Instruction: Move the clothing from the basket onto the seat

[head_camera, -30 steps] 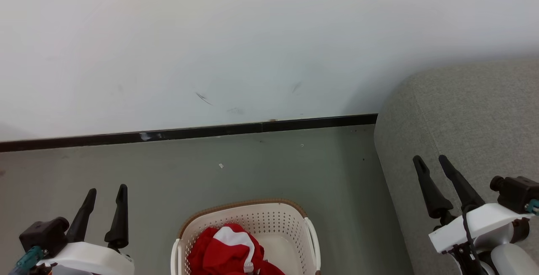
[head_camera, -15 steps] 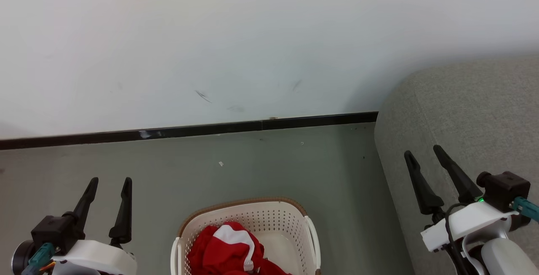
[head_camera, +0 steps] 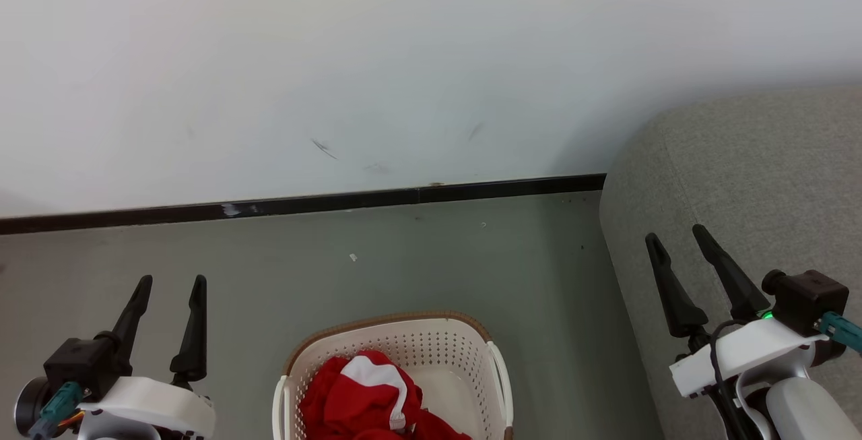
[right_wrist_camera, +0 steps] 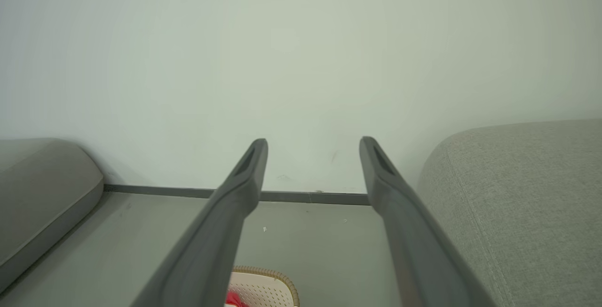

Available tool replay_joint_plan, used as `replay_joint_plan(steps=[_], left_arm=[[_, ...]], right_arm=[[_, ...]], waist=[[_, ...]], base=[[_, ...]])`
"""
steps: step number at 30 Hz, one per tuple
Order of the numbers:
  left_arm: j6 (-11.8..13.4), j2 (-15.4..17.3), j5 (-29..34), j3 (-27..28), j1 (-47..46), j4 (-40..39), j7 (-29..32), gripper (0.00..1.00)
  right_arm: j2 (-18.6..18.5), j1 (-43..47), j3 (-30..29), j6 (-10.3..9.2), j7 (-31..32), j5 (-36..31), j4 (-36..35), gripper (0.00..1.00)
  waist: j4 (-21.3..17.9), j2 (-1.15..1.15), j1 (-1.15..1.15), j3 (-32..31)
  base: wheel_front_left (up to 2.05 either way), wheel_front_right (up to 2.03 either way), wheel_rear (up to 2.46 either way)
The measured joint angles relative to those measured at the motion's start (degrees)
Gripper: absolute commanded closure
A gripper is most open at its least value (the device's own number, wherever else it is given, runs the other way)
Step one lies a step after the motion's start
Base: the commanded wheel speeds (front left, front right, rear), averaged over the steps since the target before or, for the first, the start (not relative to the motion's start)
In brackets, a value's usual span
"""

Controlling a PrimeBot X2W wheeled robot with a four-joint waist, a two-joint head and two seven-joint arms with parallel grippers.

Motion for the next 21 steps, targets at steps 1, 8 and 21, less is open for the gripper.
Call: replay_joint_plan(steps=[1,8,21], left_arm=[[0.0,-0.1,0.0,0.1,0.0,0.0,0.0,0.0],[-0.8,-0.9,0.0,0.2,0.0,0.8,0.0,0.0],[-2.1,-1.9,0.1,-0.1,-0.4,1.8,0.0,0.0]], right_arm=[[0.0,0.0,0.0,0.0,0.0,-0.1,0.0,0.0],[0.5,0.0,-0.5,0.0,0.0,-0.5,-0.1,0.0],[1.2,0.2,-1.9,0.0,0.0,-0.5,-0.4,0.0]], waist=[[0.0,0.0,0.0,0.1],[-0.1,0.0,0.0,0.7],[-0.5,0.0,0.0,2.9]], base=[[0.0,0.0,0.0],[0.0,0.0,0.0],[0.0,0.0,0.0]])
